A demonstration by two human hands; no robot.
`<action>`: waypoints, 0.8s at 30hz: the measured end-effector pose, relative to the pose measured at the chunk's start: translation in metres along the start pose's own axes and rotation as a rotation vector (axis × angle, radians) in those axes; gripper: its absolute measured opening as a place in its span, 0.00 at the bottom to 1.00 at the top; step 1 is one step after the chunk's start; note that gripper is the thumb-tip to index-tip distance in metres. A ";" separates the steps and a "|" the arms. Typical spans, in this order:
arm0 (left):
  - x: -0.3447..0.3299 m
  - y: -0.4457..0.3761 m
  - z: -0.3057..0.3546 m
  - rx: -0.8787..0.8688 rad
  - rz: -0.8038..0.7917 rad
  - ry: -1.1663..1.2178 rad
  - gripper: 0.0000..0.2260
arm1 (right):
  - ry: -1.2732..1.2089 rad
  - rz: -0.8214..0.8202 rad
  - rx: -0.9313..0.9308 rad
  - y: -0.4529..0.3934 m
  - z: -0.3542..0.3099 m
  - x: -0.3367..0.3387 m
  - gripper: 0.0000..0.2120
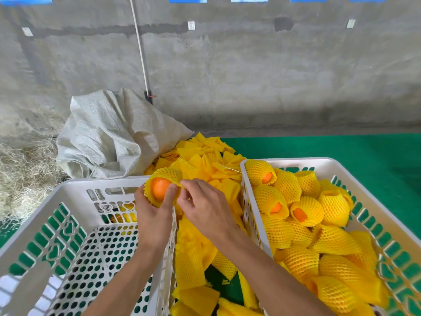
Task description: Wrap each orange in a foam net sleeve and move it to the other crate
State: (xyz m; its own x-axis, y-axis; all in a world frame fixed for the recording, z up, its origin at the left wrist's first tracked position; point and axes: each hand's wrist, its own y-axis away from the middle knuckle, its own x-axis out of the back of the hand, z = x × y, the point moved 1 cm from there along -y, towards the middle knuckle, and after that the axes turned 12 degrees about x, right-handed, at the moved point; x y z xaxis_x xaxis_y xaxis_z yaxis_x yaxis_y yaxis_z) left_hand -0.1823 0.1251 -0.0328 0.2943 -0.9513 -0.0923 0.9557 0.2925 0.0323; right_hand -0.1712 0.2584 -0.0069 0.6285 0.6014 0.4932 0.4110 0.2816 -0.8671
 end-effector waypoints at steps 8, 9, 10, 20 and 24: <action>-0.002 0.004 0.002 0.025 0.003 -0.066 0.26 | -0.275 -0.377 -0.385 0.014 0.010 -0.005 0.29; -0.001 0.003 0.002 0.021 -0.005 -0.086 0.27 | -0.309 -0.391 -0.417 0.015 0.011 -0.005 0.29; -0.001 0.003 0.002 0.012 -0.023 -0.107 0.29 | -0.332 -0.393 -0.440 0.015 0.013 -0.005 0.29; -0.003 0.002 0.004 -0.083 -0.050 -0.111 0.17 | -0.338 -0.338 -0.354 0.010 0.012 -0.001 0.23; 0.001 -0.004 -0.002 0.003 -0.004 -0.049 0.26 | -0.379 -0.376 -0.339 0.012 0.004 -0.006 0.23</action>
State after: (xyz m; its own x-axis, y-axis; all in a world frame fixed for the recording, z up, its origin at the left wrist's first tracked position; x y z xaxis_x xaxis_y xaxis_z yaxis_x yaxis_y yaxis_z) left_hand -0.1856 0.1231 -0.0352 0.2895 -0.9562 -0.0438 0.9570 0.2881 0.0347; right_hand -0.1725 0.2611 -0.0205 0.1485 0.7480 0.6468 0.7833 0.3102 -0.5386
